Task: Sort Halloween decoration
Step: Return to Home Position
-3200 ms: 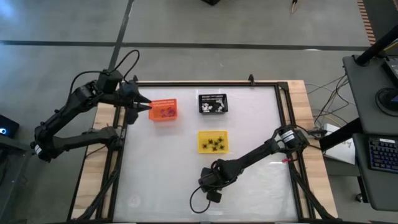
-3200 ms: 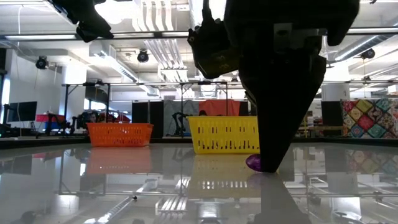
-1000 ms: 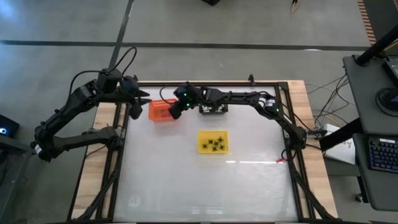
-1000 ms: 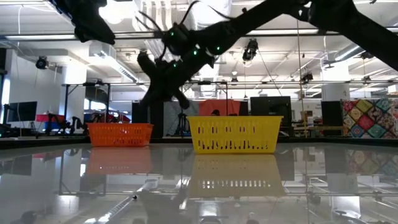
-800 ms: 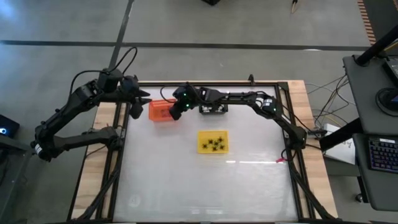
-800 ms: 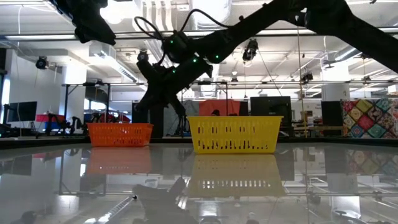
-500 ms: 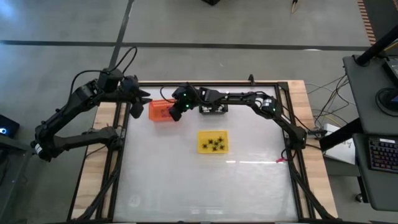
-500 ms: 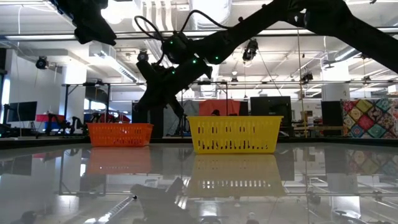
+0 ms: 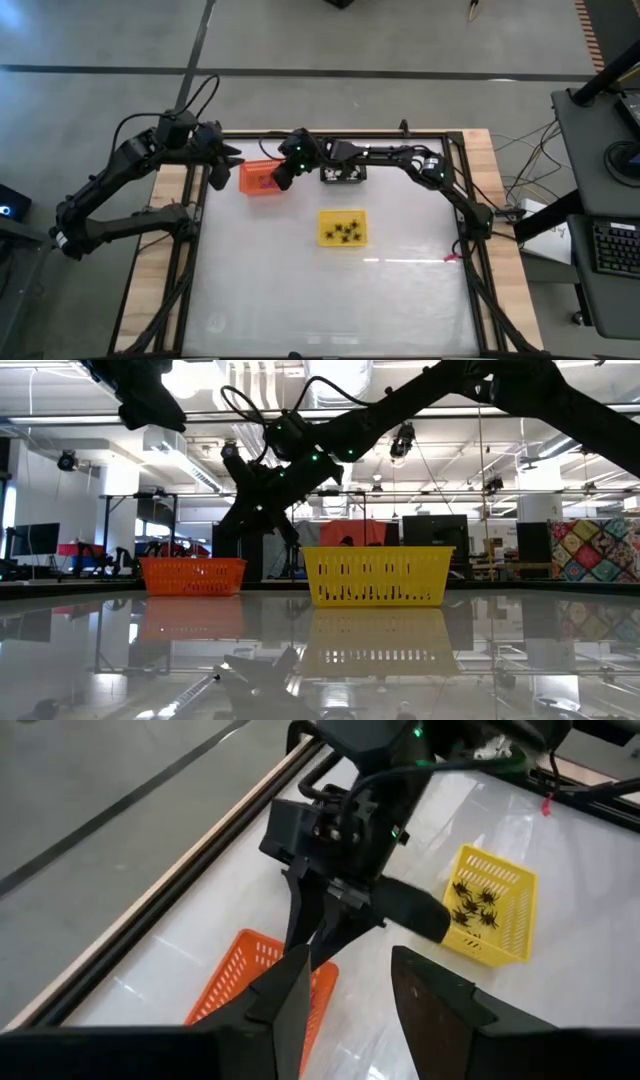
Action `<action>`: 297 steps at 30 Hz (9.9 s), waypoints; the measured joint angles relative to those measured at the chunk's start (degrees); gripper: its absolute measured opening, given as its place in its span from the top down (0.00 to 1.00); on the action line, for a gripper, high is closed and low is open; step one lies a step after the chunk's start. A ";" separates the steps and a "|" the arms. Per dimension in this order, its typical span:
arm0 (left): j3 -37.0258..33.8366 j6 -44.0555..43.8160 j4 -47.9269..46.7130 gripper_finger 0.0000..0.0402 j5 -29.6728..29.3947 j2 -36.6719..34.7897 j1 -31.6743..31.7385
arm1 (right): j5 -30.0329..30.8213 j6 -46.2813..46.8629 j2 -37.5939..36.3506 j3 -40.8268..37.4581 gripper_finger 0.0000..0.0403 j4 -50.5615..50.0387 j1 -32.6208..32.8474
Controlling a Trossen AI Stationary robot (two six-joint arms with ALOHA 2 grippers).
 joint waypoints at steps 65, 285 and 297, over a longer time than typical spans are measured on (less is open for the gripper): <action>-24.32 -6.98 21.27 0.69 3.65 -42.35 0.00 | 30.10 -0.74 -94.98 -55.17 0.79 -18.14 24.44; -58.90 15.37 50.56 0.69 -15.83 -46.59 -0.77 | 15.63 -0.20 -130.21 -110.55 0.82 10.55 24.68; -58.92 15.38 50.56 0.69 -15.82 -46.59 -0.76 | 15.63 -0.24 -128.18 -110.55 0.82 10.56 24.65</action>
